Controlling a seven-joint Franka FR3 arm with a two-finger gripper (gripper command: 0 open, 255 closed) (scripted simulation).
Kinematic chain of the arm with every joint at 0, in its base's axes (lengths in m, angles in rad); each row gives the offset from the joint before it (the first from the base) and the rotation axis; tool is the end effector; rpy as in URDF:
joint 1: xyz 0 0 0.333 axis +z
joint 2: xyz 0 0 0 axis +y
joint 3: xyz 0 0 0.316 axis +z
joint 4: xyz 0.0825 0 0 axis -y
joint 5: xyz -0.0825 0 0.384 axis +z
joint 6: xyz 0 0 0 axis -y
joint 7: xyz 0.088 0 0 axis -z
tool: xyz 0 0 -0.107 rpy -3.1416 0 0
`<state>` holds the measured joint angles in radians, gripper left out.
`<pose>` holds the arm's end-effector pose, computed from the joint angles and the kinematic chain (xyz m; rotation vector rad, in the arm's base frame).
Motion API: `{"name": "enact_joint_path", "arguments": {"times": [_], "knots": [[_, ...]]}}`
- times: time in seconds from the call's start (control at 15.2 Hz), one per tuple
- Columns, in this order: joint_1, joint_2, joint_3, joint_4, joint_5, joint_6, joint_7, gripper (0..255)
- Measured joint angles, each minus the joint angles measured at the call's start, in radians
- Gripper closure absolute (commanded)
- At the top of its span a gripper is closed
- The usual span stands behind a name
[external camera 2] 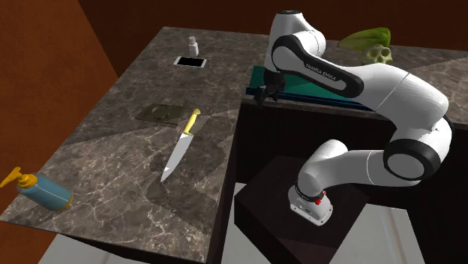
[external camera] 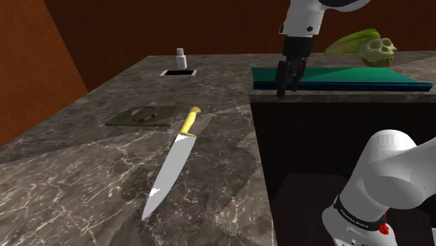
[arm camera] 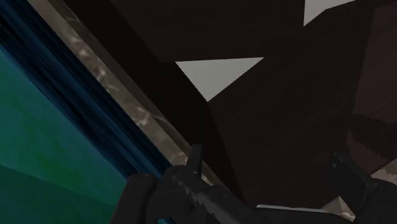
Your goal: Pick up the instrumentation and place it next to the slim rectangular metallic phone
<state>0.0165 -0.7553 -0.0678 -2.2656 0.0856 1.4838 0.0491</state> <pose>0.3069 -0.0135 0.6161 -3.0076 0.1130 0.0430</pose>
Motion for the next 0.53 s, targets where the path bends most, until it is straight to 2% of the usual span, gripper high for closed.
{"name": "enact_joint_path", "arguments": {"times": [0.2,0.53], "knots": [[-0.002,0.004,0.032,0.016,0.018,-0.014,0.055,0],[-0.009,0.075,0.165,0.086,0.093,-0.023,0.287,0]]}}
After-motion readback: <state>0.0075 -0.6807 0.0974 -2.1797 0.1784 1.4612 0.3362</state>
